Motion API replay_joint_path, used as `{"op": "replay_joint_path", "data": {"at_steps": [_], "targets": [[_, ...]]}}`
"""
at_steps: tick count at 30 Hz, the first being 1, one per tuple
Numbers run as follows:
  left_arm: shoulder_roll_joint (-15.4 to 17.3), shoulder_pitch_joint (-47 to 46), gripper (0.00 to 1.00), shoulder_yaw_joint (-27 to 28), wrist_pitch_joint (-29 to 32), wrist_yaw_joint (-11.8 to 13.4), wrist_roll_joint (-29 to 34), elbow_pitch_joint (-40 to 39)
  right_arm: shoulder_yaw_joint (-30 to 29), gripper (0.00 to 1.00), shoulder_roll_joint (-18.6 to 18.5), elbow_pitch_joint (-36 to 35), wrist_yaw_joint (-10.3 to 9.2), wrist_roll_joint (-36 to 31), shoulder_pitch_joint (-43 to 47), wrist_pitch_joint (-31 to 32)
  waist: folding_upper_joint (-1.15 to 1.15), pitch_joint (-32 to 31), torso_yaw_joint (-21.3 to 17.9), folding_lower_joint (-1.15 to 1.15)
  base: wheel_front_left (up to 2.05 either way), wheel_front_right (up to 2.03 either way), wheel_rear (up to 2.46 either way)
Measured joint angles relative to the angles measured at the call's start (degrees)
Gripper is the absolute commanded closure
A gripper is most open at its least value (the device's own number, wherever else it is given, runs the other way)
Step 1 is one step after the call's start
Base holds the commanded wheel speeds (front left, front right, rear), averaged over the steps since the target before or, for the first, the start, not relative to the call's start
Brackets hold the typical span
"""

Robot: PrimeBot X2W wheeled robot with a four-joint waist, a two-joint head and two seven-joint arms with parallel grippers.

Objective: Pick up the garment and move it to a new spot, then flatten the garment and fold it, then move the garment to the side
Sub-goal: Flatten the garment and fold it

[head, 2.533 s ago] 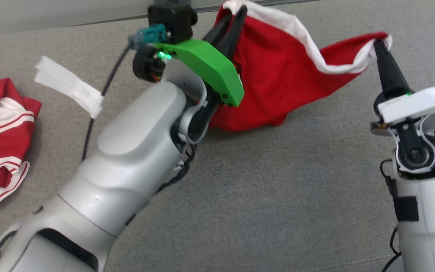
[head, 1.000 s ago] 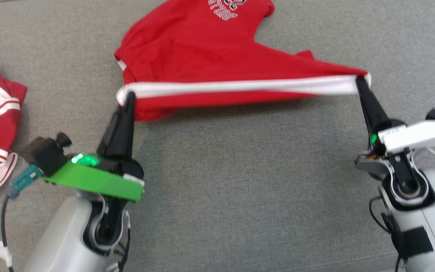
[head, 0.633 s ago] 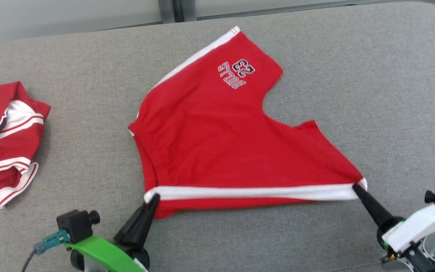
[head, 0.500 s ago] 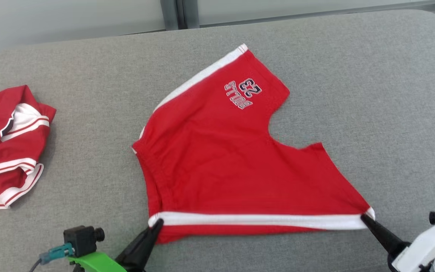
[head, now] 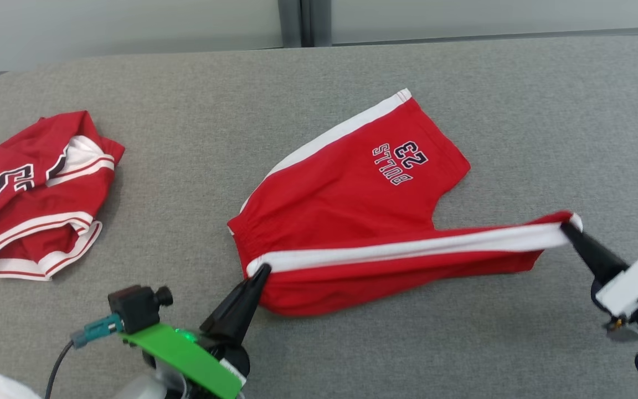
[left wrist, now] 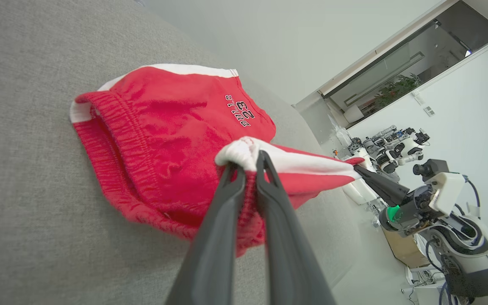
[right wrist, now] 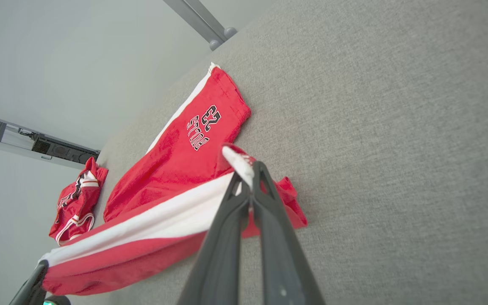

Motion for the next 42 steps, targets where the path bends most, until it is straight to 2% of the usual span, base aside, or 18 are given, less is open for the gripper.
{"op": "replay_joint_path", "data": {"at_steps": [3,10,16,23,24,25,31,35,42], "targets": [[-1.9,-5.7,1.00,-0.3,-1.1,0.0,0.1,2.8,-2.1,1.00,3.0,2.4,-0.03,-5.2,-9.4,2.4,0.00,0.9,1.6,0.00,0.00,0.00,0.00],[-8.9,-15.2,1.00,0.3,-3.4,0.0,1.9,11.8,-3.1,1.00,5.3,12.1,-0.02,-15.4,-27.7,2.4,0.00,4.5,5.2,0.00,0.00,0.00,0.00],[-15.1,-20.2,1.00,2.0,-3.8,0.0,4.6,18.5,-3.0,1.00,5.0,20.3,-0.02,-22.3,-36.7,-2.3,0.00,8.5,8.1,0.00,0.00,0.00,0.00],[-20.0,-23.1,1.00,4.6,-3.8,0.0,9.0,25.4,-1.8,1.00,3.9,28.3,-0.01,-27.0,-43.1,-7.8,0.00,12.8,11.4,0.00,0.00,0.00,0.00],[-20.2,-23.5,0.60,4.9,-3.8,0.0,9.6,26.0,-1.7,0.82,3.8,29.3,-0.01,-27.4,-43.5,-8.5,0.00,13.2,11.8,0.00,0.00,0.00,0.00],[-20.7,-24.1,0.00,5.2,-3.8,0.0,10.5,26.5,-1.7,0.00,3.9,30.6,-0.01,-27.5,-44.1,-9.3,0.00,13.9,12.3,0.00,0.00,0.00,0.00],[-22.2,-24.8,0.00,8.2,-3.8,0.0,15.2,25.8,0.9,0.00,3.2,34.1,-0.02,-28.0,-45.4,-11.5,0.00,15.8,13.9,0.01,0.00,0.00,0.00],[-22.7,-22.4,0.00,14.7,-3.9,0.0,20.0,21.5,3.9,0.00,1.2,34.2,-0.02,-27.1,-45.3,-10.4,0.00,15.2,14.0,0.01,0.00,0.00,0.00],[-23.2,-13.4,0.00,29.0,-3.9,0.0,36.7,11.8,6.9,0.00,-4.0,30.4,-0.03,-25.7,-39.8,-9.0,0.00,11.8,13.0,0.00,0.00,0.00,0.00]]}}
